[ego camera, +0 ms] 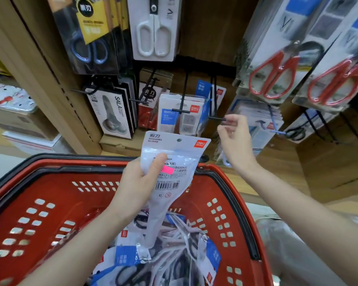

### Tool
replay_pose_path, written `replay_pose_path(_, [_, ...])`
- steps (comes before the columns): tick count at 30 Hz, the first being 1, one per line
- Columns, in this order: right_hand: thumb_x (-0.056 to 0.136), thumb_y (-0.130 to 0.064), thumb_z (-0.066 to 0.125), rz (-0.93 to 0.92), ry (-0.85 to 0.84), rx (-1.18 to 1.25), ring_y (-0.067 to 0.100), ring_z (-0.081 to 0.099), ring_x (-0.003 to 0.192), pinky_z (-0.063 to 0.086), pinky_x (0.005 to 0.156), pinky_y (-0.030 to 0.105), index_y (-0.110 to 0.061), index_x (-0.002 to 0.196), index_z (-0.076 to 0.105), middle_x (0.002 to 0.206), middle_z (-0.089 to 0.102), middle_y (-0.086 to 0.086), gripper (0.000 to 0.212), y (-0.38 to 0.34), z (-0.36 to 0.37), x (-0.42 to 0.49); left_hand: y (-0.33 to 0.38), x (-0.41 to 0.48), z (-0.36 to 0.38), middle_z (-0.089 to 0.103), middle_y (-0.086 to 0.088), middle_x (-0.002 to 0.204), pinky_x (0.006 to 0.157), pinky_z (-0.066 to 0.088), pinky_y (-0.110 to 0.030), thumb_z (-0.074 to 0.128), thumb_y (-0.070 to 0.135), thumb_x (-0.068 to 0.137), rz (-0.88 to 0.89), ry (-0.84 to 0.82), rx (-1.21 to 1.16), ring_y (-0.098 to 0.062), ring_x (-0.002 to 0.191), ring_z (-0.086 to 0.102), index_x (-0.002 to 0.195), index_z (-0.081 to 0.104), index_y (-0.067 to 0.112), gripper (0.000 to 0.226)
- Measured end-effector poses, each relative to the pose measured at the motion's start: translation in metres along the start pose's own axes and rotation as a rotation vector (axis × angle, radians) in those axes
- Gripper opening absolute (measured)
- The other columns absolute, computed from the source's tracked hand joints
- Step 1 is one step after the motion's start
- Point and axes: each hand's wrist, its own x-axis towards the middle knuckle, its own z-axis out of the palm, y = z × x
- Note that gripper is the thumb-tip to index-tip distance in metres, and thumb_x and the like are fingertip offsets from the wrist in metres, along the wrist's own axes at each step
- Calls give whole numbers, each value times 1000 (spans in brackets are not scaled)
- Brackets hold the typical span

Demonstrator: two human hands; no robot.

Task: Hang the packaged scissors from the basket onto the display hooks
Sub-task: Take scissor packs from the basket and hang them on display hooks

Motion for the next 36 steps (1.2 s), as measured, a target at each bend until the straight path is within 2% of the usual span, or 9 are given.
replay_pose_path(4, [98, -32, 40, -25, -154, 324, -2, 60, 91, 49, 81, 14, -21, 116, 46, 106, 59, -10, 22, -37, -29, -59, 11, -7, 17, 75, 3, 83, 71, 57, -27, 53, 35, 87, 38, 9, -52, -11, 80, 71, 86, 70, 19, 23])
replay_pose_path(8, [90, -18, 55, -13, -318, 531, -1, 68, 85, 51, 70, 13, -15, 102, 62, 89, 72, -14, 15, -51, -42, -78, 28, -12, 40, 74, 10, 79, 65, 54, -17, 54, 29, 89, 98, -16, -77, -4, 78, 70, 87, 67, 26, 14])
replay_pose_path(14, [88, -10, 64, -170, 39, 391, 0, 69, 78, 52, 63, 14, -22, 91, 70, 78, 72, -20, 13, -65, -76, -77, 50, -14, 60, 51, 8, 110, 80, 46, -12, 69, 15, 84, 314, 210, 131, 4, 99, 53, 102, 41, 34, 39])
replay_pose_path(18, [93, -21, 59, -222, 94, 254, 28, 68, 70, 54, 59, 43, -1, 81, 69, 73, 71, 12, 26, -74, -84, -83, 66, -24, 71, 36, 18, 142, 107, 24, -7, 58, 43, 88, 448, -115, 285, 11, 131, 28, 130, 40, 40, 46])
replay_pose_path(20, [96, -27, 53, -204, 28, 285, 22, 52, 54, 44, 52, 37, 7, 70, 58, 61, 57, 16, 43, -84, -81, -88, 72, -30, 75, 22, 23, 151, 110, 16, -7, 58, 50, 85, 436, -255, 220, 16, 136, 15, 134, 27, 49, 58])
replay_pose_path(22, [94, -44, 44, -157, -157, 437, 7, 59, 69, 55, 68, 33, -9, 80, 65, 72, 65, 7, 43, -94, -77, -94, 78, -33, 71, 24, 29, 147, 109, 23, -9, 59, 44, 85, 399, -327, 80, 19, 133, 19, 135, 20, 50, 64])
replay_pose_path(25, [82, -54, 32, -135, -432, 521, -9, 56, 111, 44, 99, 15, -37, 118, 51, 117, 60, -20, 45, -100, -74, -102, 79, -32, 54, 38, 21, 144, 102, 30, -5, 49, 29, 92, 417, -270, 22, 13, 130, 34, 138, 30, 40, 51])
replay_pose_path(31, [94, -16, 55, -187, -235, 375, -5, 50, 117, 40, 99, 10, -22, 132, 42, 130, 49, -16, 40, -92, -64, -113, 68, -40, 35, 64, 16, 110, 87, 46, -16, 43, 11, 99, 380, 39, -73, 2, 103, 60, 114, 54, 31, 27])
replay_pose_path(36, [89, -24, 61, -58, -256, 410, 3, 66, 97, 55, 83, 23, -15, 119, 57, 111, 68, -6, 32, -100, -82, -107, 80, -51, 32, 69, 10, 109, 93, 50, -34, 49, 9, 97, 390, -27, -83, -9, 103, 64, 111, 62, 26, 26])
